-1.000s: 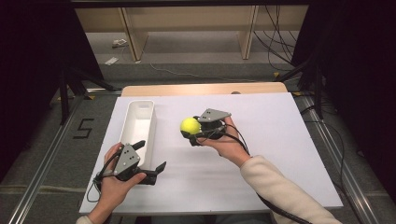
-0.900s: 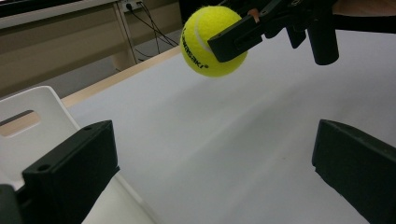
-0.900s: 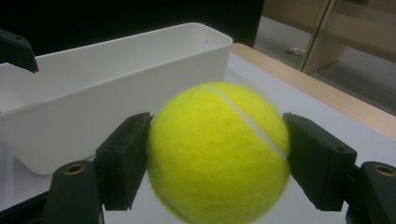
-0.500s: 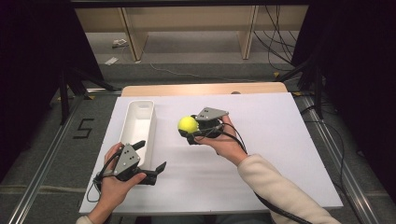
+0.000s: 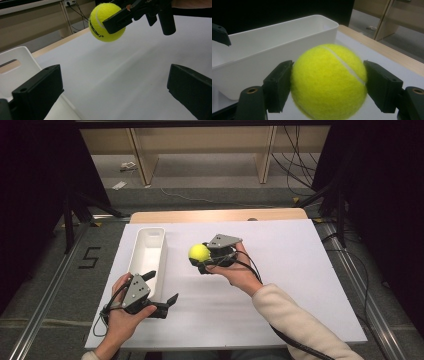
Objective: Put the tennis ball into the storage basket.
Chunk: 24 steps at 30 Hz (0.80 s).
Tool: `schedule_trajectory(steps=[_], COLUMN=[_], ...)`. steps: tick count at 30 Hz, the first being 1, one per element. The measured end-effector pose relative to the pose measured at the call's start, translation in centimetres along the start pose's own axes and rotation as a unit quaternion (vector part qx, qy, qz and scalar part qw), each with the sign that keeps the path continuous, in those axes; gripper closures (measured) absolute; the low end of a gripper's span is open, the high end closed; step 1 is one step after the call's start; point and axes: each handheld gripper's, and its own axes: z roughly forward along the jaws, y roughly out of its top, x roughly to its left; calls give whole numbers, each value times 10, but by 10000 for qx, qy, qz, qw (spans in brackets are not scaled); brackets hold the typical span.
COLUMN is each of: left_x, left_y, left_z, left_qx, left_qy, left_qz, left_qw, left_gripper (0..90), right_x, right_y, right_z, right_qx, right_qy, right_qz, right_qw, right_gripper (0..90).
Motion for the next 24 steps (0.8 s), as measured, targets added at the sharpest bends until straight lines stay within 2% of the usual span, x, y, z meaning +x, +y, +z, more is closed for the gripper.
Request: schedule_trajectory(steps=[24], left_x=[0], left_y=[0], left_z=[0], left_qx=[-6], left_qy=[-19], left_qz=[0], left_qw=[10000], left_gripper=[0], right_x=[0], right_y=[6], right_z=[10], right_qx=[18], right_qy=[10], right_qz=[27], right_qw=[10000], right_gripper=[273])
